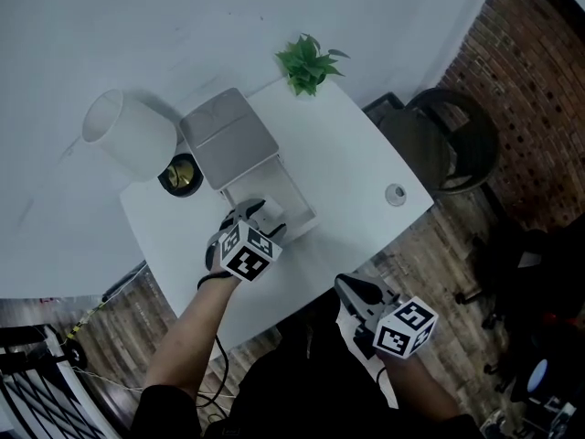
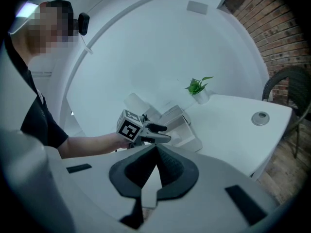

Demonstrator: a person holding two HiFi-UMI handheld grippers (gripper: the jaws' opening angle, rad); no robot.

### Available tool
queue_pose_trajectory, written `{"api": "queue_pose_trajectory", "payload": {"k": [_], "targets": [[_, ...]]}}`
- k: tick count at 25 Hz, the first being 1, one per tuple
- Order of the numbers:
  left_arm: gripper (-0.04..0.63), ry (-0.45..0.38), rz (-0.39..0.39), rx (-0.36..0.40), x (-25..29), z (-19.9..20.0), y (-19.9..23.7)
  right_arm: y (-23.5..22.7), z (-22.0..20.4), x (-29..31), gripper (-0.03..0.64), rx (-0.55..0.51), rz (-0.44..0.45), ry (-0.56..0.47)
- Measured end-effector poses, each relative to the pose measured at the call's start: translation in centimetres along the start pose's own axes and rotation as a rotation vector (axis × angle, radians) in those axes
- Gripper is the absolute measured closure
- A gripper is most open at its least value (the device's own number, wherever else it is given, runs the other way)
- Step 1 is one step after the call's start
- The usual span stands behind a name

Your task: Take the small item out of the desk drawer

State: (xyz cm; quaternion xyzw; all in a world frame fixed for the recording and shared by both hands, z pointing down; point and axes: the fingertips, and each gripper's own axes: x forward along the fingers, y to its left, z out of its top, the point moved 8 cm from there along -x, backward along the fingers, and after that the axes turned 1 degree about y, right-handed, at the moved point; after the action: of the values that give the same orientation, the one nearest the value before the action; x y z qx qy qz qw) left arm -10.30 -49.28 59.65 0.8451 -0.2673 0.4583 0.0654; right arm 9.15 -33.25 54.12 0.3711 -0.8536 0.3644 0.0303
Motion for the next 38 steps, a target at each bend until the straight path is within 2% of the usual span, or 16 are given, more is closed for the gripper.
{"api": "queue_pose_trajectory", "payload": {"k": [8,12,17,22,25,28,32,38], "targets": [[0.333,0.092,-0.039,-0.076,2.1,-0.1,1.1,-0.3,2.5,-1.1,0.618,-0.026,-0.016,-0.031],[0.331,0.152,-0.030,-0.026,3.2,0.0,1.3,-0.1,3.7,-0.9,0.618,-0.041,-0.006,-0.043],[0.333,0.190,-0.051,-0.055,4.0,0.1,1.8,0.1,3.9,-0.7,0.618,-0.044,0.001,-0.030],[0.333,0.273,-0.068,0.039,4.9,0.2,2.1,-0.1,4.1,-0.8,0.617,-0.019,-0.003,-0.027],[0.333,0.301,-0.095,-0.007,5.5,-0.1,2.4,0.1,3.8,-0.8,0.618,-0.022,-0.004,-0.020],[0.333,0.292,-0.101,-0.095,5.7,-0.2,2.5,0.7,4.0,-0.9,0.617,-0.025,0.004,-0.031],[0.333,0.221,-0.088,-0.221,3.5,0.3,2.2,1.6,4.1,-1.1,0.618,-0.029,0.030,-0.035],[0.333,0.119,-0.037,-0.237,-1.2,1.2,1.5,2.7,4.6,-1.6,0.618,-0.079,0.047,-0.042]]}}
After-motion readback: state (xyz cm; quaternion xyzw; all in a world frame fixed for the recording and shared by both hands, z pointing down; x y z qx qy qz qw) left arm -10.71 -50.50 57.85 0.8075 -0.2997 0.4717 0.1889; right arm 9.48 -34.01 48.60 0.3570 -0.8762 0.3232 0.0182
